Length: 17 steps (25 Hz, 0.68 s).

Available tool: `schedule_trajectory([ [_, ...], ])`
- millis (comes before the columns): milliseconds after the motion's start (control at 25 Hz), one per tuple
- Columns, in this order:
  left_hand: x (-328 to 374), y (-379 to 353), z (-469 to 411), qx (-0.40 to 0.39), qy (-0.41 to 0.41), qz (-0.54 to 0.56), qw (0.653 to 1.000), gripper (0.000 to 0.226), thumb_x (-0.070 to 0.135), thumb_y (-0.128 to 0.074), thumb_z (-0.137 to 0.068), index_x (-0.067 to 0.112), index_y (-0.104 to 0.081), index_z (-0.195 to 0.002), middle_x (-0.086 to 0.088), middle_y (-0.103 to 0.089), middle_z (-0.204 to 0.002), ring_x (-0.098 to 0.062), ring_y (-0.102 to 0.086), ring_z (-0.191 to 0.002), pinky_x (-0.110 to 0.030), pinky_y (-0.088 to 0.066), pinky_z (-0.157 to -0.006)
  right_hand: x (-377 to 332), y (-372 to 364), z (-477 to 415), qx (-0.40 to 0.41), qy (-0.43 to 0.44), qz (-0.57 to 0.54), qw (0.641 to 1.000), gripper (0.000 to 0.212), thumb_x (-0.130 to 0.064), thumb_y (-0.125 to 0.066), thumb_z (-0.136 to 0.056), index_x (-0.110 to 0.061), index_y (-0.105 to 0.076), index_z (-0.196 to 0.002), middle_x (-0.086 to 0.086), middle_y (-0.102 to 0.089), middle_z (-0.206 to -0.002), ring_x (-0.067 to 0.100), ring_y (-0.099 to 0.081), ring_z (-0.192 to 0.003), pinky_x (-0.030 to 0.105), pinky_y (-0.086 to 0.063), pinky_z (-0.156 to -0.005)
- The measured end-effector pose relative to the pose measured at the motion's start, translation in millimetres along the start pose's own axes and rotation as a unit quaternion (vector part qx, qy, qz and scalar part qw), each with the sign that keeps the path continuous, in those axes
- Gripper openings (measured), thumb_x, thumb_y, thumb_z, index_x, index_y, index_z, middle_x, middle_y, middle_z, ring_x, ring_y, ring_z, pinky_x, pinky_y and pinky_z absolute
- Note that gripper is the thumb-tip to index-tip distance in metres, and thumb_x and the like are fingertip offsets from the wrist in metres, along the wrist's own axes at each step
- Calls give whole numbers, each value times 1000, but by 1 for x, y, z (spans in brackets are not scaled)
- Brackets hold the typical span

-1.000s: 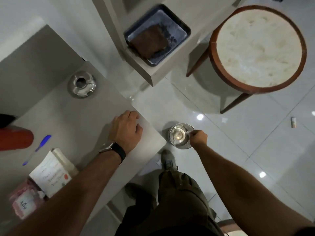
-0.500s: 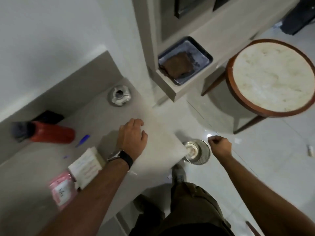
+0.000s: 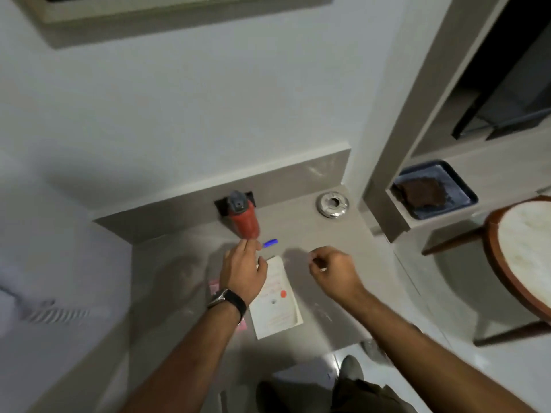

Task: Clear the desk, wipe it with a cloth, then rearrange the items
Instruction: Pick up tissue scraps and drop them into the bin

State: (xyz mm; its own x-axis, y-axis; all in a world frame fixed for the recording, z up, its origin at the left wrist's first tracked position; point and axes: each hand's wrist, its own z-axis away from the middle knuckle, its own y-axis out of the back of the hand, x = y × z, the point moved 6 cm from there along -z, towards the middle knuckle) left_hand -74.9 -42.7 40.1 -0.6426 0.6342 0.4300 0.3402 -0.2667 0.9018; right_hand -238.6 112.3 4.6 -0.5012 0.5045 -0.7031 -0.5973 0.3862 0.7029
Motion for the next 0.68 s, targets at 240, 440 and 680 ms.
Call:
schedule_trajectory([
  [240,-94,24,43,-16,85,-11,996,18,18,-60,-84,22,-61,-101,2,-66,-97,-24,-64,-90,-40,-51,-87,-71,-126,-10,-219,18,118,968,54,-15,-68,-92,-7,-54,-143,12,-57,-139,28,-62,-124,33,-50,-108],
  [440,-136,10,69,-55,106,-22,993,10,18,-57,-83,20,-58,-93,-3,-66,-93,-28,-64,-87,-40,-52,-80,-71,-165,-15,-214,59,245,944,47,-11,-45,-103,-5,-42,-150,14,-40,-152,28,-44,-140,30,-32,-120],
  [680,-158,-22,84,-80,118,-7,990,18,18,-58,-83,17,-62,-101,-5,-67,-99,-29,-65,-92,-39,-53,-82,-68,-174,-12,-163,64,235,956,32,-4,-48,-98,-8,-66,-124,10,-62,-130,27,-57,-125,31,-46,-104],
])
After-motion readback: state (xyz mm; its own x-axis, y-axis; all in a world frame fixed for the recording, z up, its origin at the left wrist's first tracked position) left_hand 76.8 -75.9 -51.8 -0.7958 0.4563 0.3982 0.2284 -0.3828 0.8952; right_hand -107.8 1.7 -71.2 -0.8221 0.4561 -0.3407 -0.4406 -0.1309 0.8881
